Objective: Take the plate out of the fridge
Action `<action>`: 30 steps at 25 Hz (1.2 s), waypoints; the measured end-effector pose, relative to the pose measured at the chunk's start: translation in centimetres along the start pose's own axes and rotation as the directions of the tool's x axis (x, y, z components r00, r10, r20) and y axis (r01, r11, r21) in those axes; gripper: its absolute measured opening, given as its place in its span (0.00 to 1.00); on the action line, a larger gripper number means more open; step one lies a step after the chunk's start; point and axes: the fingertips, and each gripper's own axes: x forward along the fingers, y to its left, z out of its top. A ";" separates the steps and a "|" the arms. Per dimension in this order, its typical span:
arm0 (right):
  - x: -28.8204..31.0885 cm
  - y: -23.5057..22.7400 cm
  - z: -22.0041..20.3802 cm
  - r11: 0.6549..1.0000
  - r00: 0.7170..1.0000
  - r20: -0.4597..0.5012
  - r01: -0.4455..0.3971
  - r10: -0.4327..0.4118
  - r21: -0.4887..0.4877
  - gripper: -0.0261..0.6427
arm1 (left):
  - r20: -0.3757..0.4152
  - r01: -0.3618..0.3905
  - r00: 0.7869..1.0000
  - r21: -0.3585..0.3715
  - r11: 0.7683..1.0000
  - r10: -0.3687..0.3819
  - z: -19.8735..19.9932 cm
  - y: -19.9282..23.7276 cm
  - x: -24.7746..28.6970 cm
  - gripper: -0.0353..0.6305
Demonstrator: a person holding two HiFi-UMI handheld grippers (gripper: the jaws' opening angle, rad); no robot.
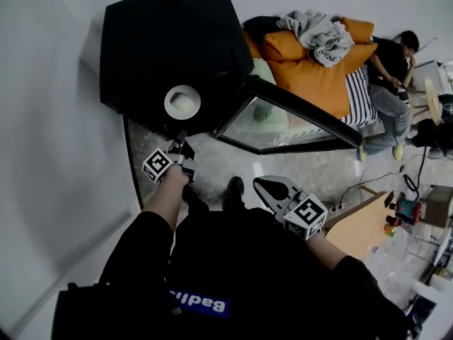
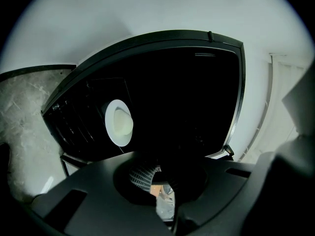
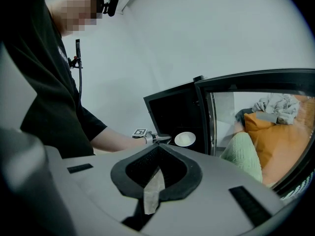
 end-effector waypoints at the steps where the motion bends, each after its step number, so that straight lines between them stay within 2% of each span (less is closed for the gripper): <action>1: 0.0 -0.4 -0.3 1.000 1.000 -0.005 0.003 -0.003 0.003 0.03 | 0.005 -0.003 1.000 -0.003 1.000 0.003 0.0 0.4 0.4 0.07; 9: -0.9 -1.5 -1.1 0.999 0.999 -0.035 0.017 -0.016 0.031 0.03 | 0.030 -0.057 0.998 -0.003 0.998 0.057 0.1 2.2 1.2 0.08; 19: -2.1 -3.0 -2.5 0.997 0.998 -0.063 0.036 -0.032 0.074 0.03 | 0.030 -0.135 0.990 0.011 0.991 0.135 0.1 5.2 2.5 0.19; 24: -2.1 -4.0 -3.7 0.993 0.996 -0.080 0.048 -0.040 0.110 0.03 | 0.035 -0.171 0.985 -0.016 0.985 0.171 0.1 7.5 3.4 0.25; 30: -2.4 -4.7 -4.8 0.989 0.995 -0.097 0.051 -0.038 0.135 0.03 | 0.070 -0.214 0.974 -0.050 0.976 0.217 0.7 9.7 4.5 0.25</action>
